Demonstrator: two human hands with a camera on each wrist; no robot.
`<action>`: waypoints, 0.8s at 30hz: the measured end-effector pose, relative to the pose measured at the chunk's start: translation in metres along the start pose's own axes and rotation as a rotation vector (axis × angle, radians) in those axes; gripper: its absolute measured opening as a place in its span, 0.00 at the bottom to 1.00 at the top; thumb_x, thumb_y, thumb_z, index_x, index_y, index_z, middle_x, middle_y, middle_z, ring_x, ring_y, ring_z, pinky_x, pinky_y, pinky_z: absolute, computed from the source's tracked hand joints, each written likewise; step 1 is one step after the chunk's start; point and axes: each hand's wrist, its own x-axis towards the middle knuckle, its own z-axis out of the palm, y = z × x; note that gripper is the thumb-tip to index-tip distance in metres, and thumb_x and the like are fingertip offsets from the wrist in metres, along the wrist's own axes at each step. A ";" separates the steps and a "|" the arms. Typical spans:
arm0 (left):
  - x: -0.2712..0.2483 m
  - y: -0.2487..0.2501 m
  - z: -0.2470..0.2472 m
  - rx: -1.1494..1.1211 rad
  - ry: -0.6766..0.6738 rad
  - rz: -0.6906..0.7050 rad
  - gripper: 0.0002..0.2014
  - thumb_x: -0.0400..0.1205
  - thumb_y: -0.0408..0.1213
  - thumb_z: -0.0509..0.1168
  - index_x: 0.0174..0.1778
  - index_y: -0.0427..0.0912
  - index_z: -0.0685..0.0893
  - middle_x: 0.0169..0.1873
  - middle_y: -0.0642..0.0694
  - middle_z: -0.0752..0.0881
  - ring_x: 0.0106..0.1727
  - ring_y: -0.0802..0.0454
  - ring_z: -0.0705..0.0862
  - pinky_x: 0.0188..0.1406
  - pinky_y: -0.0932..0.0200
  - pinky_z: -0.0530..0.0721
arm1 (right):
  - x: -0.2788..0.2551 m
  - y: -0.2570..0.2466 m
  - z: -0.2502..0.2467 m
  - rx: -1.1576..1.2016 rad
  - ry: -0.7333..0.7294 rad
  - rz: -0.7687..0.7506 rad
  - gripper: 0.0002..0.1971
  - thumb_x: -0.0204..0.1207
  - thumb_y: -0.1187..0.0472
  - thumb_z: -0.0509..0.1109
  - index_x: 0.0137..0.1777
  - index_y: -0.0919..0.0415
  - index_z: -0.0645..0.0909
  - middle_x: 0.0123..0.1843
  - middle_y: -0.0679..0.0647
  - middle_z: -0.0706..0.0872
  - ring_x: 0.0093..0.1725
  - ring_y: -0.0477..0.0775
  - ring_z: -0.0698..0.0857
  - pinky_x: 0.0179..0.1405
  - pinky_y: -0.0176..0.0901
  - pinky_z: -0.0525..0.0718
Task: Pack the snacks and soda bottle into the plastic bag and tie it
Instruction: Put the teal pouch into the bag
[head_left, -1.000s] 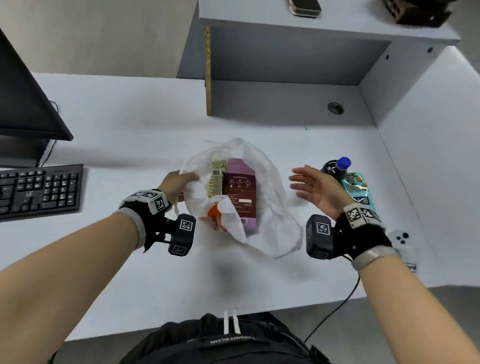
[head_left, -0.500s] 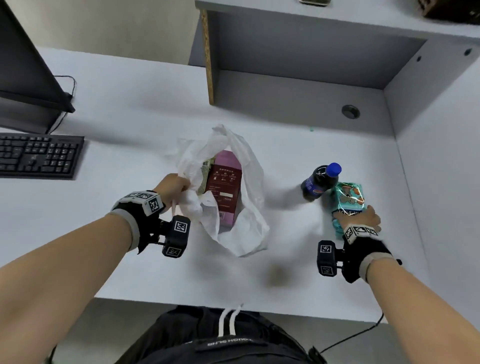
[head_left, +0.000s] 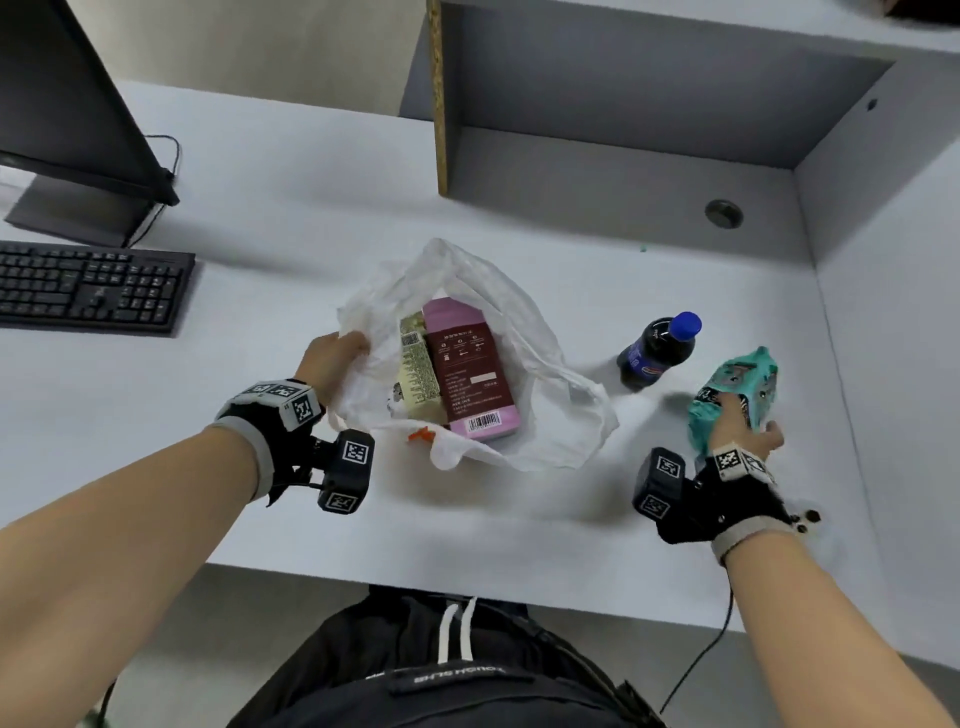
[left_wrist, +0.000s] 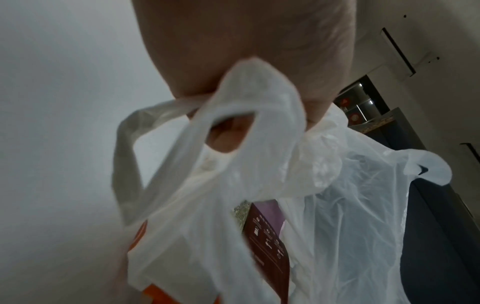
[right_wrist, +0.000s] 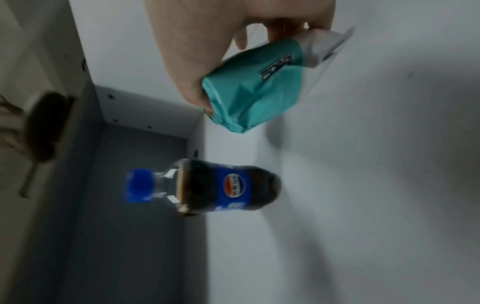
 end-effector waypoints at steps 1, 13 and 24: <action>0.001 0.003 -0.003 0.008 0.025 0.027 0.09 0.75 0.38 0.61 0.29 0.42 0.78 0.39 0.38 0.80 0.44 0.43 0.78 0.45 0.48 0.78 | -0.008 -0.001 -0.001 0.099 -0.010 -0.040 0.38 0.68 0.48 0.71 0.78 0.52 0.61 0.69 0.58 0.76 0.59 0.61 0.82 0.52 0.46 0.85; 0.009 0.030 -0.031 -0.021 -0.011 0.232 0.11 0.79 0.41 0.60 0.33 0.40 0.77 0.29 0.45 0.76 0.32 0.48 0.74 0.31 0.57 0.70 | -0.176 -0.049 0.038 0.239 -1.165 -0.087 0.15 0.78 0.53 0.59 0.59 0.58 0.79 0.47 0.55 0.90 0.44 0.54 0.90 0.48 0.48 0.89; 0.016 0.036 -0.054 -0.008 -0.009 0.316 0.15 0.80 0.41 0.59 0.26 0.46 0.75 0.25 0.48 0.75 0.27 0.52 0.72 0.27 0.58 0.70 | -0.215 0.020 0.160 -0.579 -0.821 -0.268 0.29 0.68 0.48 0.75 0.65 0.60 0.75 0.58 0.54 0.87 0.54 0.54 0.86 0.57 0.44 0.86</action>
